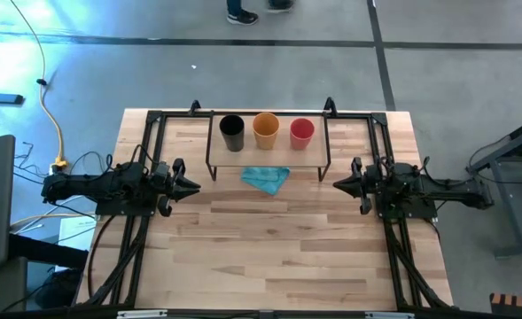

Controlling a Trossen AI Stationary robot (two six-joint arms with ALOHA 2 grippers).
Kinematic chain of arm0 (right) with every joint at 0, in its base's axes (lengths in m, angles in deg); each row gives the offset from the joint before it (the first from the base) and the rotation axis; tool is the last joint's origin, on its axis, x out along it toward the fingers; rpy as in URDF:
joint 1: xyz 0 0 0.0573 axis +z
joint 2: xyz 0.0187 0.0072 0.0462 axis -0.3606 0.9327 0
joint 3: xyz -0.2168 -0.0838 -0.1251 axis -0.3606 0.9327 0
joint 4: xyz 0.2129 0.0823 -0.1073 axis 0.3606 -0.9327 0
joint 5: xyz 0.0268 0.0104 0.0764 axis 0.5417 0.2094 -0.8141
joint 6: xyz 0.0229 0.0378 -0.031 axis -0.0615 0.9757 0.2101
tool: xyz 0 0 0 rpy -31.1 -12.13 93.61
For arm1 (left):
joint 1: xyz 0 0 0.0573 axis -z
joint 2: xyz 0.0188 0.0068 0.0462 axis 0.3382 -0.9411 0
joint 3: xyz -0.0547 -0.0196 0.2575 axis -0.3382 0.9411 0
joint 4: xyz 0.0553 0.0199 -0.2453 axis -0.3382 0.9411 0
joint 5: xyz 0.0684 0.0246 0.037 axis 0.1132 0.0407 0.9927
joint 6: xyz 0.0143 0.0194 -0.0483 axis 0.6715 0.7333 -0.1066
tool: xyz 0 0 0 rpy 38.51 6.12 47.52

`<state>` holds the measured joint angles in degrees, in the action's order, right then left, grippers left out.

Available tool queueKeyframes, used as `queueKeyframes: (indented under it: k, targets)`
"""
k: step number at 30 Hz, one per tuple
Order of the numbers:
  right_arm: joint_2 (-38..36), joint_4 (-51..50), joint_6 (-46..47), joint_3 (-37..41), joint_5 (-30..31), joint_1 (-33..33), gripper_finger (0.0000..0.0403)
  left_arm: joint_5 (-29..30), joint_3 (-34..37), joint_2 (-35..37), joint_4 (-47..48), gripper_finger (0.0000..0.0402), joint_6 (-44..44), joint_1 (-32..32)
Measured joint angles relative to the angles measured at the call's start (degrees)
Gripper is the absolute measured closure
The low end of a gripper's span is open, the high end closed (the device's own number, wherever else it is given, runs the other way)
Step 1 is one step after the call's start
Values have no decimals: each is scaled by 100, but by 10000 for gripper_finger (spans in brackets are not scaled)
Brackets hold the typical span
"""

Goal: Stack small to large cups/mugs on shelf
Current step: Return to Home Position

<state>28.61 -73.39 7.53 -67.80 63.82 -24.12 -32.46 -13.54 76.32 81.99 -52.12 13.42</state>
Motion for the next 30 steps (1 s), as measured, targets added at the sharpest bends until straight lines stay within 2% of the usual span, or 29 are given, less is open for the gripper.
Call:
queueKeyframes:
  k: [3,6,10,12,14,18,20,22,25,30]
  targets:
    - [4,17,106,0,-120,0,400,0,0,0,0,346,0,0]
    - [4,20,-296,0,-98,0,400,0,0,0,2,346,0,0]
    - [4,-63,-972,-4,351,0,400,0,0,0,0,346,0,0]
    - [4,-66,-707,-4,388,0,400,0,0,0,0,346,0,0]
    - [4,-36,-354,-4,243,0,400,0,0,0,0,346,0,0]
    - [4,80,-544,-4,-454,0,400,0,0,0,0,346,0,0]
    - [4,87,-581,-4,-512,3,400,0,0,0,1,346,0,0]
    - [4,53,-634,-4,-272,2,400,0,0,0,2,346,0,0]
    - [4,-65,-816,-4,429,0,400,0,0,0,2,346,0,0]
    - [0,52,-898,-2,362,0,400,0,0,0,2,346,0,0]
